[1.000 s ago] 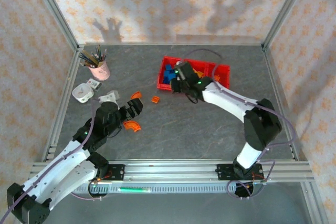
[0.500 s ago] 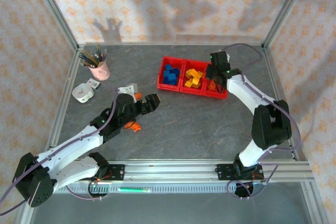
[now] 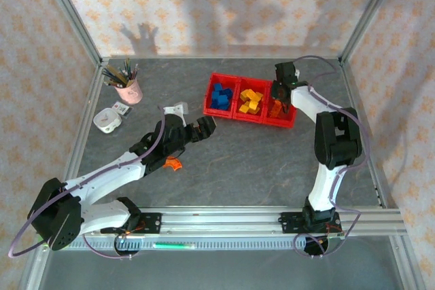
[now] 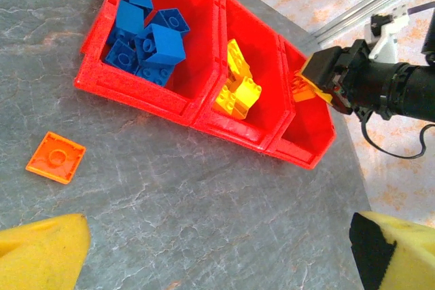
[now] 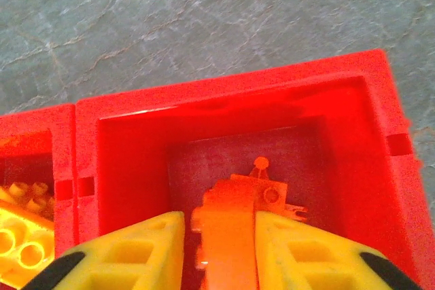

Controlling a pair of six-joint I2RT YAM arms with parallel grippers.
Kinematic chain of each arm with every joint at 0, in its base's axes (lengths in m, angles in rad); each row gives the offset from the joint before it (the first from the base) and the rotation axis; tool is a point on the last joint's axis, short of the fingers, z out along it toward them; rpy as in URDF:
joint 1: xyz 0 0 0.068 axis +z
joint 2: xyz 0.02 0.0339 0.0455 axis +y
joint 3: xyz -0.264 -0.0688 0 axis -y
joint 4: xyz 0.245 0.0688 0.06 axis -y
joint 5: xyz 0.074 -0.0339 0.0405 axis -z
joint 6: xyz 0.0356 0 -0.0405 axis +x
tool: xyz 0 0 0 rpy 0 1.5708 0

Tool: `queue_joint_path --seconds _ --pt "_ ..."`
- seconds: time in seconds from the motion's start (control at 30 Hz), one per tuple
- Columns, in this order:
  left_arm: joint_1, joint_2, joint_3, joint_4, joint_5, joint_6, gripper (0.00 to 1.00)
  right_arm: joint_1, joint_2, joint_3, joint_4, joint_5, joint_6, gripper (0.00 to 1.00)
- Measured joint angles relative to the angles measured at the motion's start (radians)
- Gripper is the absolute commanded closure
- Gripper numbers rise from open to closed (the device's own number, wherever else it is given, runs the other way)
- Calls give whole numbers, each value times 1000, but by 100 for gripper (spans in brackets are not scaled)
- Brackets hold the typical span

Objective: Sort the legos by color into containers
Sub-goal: Place the lego in the container, then pick up the lego from the center of the table.

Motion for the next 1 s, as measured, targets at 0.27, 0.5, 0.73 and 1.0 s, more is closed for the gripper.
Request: queue_joint_path --seconds 0.27,0.5,0.73,1.0 --pt "0 -6 2 4 -1 11 1 2 -38 -16 6 -72 -2 55" --pt "0 -95 -4 -10 -18 18 1 89 -198 -86 5 -75 5 49" --pt "0 -198 -60 -72 -60 18 1 318 -244 -125 -17 -33 6 43" --pt "0 -348 -131 -198 -130 6 1 557 -212 -127 -31 -10 7 37"
